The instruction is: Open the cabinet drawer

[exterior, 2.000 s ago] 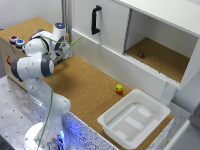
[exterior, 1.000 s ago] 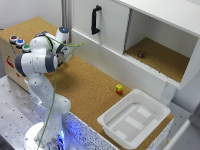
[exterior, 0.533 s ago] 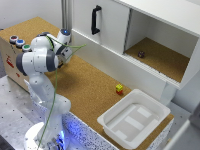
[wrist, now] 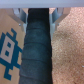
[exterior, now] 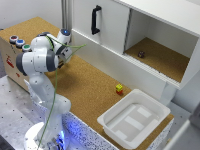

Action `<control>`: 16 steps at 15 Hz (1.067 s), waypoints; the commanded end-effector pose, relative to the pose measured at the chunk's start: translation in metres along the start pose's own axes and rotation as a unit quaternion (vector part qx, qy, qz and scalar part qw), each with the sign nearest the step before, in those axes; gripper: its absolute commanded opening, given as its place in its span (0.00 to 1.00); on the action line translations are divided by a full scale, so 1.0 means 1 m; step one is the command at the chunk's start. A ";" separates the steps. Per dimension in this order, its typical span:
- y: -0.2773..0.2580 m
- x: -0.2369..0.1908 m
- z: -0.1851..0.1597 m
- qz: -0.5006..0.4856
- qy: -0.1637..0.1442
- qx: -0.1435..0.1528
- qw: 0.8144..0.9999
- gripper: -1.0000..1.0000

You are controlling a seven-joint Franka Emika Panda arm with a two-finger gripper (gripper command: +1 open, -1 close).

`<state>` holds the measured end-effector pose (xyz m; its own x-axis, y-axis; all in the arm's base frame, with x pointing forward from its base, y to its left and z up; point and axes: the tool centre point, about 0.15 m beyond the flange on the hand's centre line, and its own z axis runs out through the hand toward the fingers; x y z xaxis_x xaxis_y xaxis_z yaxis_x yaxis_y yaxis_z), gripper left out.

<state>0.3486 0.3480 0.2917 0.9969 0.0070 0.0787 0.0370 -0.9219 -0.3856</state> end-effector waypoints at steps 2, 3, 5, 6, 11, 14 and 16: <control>0.031 -0.014 0.002 -0.003 0.009 0.048 0.999 0.00; 0.035 -0.016 0.002 -0.001 0.009 0.049 0.999 0.00; 0.043 -0.019 0.001 0.004 0.011 0.051 0.999 0.00; 0.048 -0.021 -0.002 0.007 0.012 0.052 0.999 0.00; 0.072 -0.020 -0.009 0.015 0.017 0.054 0.998 0.00; 0.088 -0.018 -0.016 0.016 0.018 0.050 0.998 0.00; 0.098 -0.016 -0.021 0.018 0.019 0.045 0.999 0.00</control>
<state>0.3472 0.2930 0.2930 0.9946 -0.0438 0.0940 -0.0044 -0.9237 -0.3830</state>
